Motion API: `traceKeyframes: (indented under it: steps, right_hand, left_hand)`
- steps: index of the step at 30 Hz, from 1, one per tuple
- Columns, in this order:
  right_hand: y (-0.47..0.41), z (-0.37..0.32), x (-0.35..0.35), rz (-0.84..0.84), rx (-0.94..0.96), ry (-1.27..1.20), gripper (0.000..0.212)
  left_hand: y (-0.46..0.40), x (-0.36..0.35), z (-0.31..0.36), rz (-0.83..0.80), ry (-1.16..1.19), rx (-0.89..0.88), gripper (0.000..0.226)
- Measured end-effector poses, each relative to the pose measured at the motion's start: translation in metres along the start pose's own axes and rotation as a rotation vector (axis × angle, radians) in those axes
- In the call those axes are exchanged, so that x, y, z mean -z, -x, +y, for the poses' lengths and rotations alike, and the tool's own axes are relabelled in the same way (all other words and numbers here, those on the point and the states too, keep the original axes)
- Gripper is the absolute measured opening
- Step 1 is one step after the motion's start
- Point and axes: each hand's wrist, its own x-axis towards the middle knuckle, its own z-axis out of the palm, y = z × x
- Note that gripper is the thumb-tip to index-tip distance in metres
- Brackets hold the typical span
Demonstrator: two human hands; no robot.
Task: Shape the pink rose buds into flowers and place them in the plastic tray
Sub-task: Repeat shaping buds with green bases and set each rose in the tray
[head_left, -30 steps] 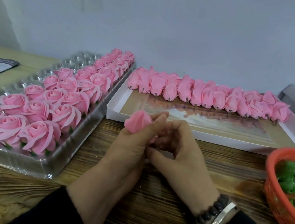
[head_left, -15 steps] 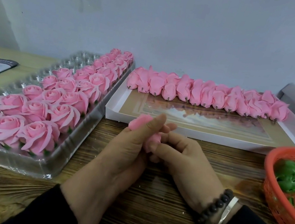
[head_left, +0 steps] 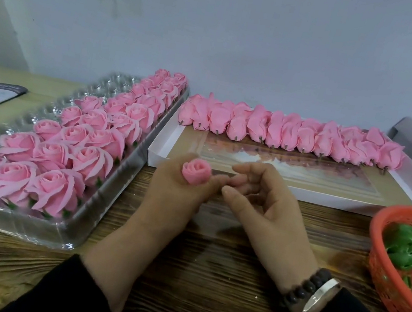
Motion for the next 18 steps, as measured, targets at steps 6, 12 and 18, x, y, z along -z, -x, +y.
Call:
traceKeyframes:
  steps: [6, 12, 18]
  right_hand:
    - [0.001, 0.0023, 0.0019, -0.193, 0.16, 0.33, 0.046]
    - [0.0012, 0.0, 0.0055, -0.318, 0.217, 0.383, 0.036]
    - [0.0006, 0.0001, 0.0092, -0.305, 0.12, 0.328, 0.027]
  left_hand:
    - [-0.0013, -0.0024, 0.0002, -0.178, -0.191, 0.007, 0.091]
    - [-0.001, 0.0021, -0.0038, -0.343, -0.442, -0.016, 0.117]
    - [-0.0016, 0.0049, -0.0056, -0.389, -0.438, 0.044, 0.118]
